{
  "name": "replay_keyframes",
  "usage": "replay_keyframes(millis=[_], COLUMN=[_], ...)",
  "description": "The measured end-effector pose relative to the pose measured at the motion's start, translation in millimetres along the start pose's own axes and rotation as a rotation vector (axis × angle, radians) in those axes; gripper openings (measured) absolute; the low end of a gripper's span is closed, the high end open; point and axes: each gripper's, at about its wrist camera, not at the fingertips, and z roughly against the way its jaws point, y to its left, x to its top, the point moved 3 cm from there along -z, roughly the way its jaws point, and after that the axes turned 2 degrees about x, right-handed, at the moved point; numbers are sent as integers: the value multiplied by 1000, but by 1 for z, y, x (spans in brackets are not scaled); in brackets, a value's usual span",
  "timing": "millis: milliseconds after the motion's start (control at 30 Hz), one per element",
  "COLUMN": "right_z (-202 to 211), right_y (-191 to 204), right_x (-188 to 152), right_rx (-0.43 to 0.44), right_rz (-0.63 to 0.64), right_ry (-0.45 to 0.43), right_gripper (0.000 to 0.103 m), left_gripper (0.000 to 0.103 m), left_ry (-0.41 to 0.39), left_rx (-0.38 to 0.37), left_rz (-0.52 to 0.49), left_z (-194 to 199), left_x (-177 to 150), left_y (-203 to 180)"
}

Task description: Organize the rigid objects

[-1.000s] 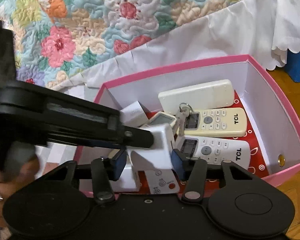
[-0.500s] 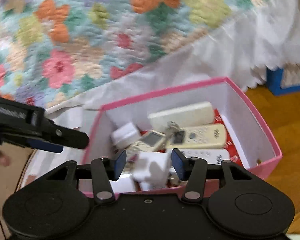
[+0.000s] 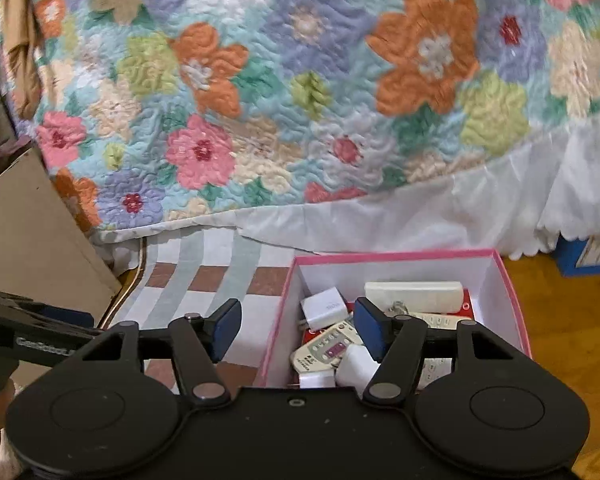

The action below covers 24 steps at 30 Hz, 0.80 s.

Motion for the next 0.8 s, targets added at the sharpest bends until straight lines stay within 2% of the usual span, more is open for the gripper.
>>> replay_keyframes(millis=[67,200,400,467,600,700,800], right_z=[3,5,6,5,6,4,3], right_y=[6,16,22,23,27,31,33], right_x=[-3,-11,-21,-22,-25,-26,-28], right_rx=[12,6,6,0,-17,-49,-111], right_rz=[3,25,31,32,48,71,88], right_ry=[20,62,91,93,98,108,113], right_gripper=[70,71,72,80,82,96,97], left_gripper=[95,95,95,95,95,95,95], left_ry=[14,19,17,28,34,42,53], left_rx=[13,-8,33,36,60,78,83], left_rz=[15,51,37,30,18,16,15], left_z=[1,5,7,8,10,10,9], left_x=[-6,-15,-22,-24,-28,-30,-32], left_y=[7,16,15,14,16,18,19])
